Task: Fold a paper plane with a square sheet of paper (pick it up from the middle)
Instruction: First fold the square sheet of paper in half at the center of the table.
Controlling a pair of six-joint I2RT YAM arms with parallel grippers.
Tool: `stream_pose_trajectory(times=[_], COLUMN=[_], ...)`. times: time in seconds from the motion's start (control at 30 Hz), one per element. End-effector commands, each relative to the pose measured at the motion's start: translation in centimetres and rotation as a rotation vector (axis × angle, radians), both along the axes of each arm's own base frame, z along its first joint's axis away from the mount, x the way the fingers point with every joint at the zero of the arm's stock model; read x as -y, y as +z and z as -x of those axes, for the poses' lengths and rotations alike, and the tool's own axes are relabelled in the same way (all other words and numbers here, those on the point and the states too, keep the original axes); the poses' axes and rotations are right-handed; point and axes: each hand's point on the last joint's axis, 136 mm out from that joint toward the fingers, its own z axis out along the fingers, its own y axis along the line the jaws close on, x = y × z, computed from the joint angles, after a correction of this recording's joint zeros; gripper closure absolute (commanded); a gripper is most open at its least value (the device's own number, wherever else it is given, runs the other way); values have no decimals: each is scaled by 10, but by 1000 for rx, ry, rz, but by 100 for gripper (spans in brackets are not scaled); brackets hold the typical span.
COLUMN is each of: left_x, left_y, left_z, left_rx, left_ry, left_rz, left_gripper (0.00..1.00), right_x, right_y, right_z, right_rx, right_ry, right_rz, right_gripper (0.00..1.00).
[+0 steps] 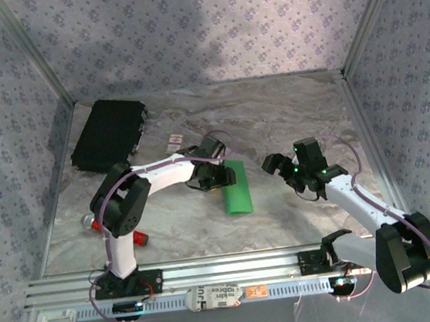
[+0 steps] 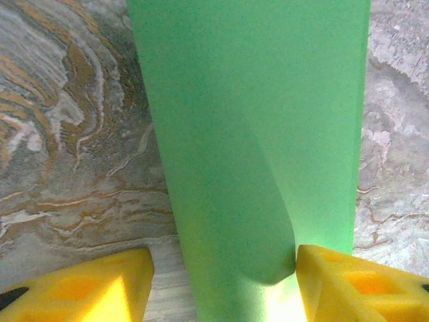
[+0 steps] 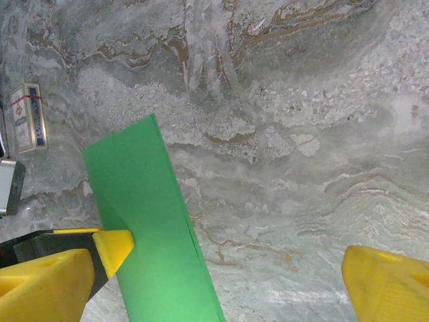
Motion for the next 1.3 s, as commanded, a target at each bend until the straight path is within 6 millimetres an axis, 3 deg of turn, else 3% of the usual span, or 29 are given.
stream_pose_trajectory(times=[0.0,1.27], left_x=[-17,-33], left_y=[-27,-56], left_z=[8,19], left_rx=[-41,-85], left_ry=[3,33], left_rz=[-118,-232], left_gripper=[40,39], right_x=[-3,-2], right_y=[3,1], right_z=[0,1], right_rx=[3,-10], right_ry=[27,28], right_rz=[11,21], right_gripper=[3,3])
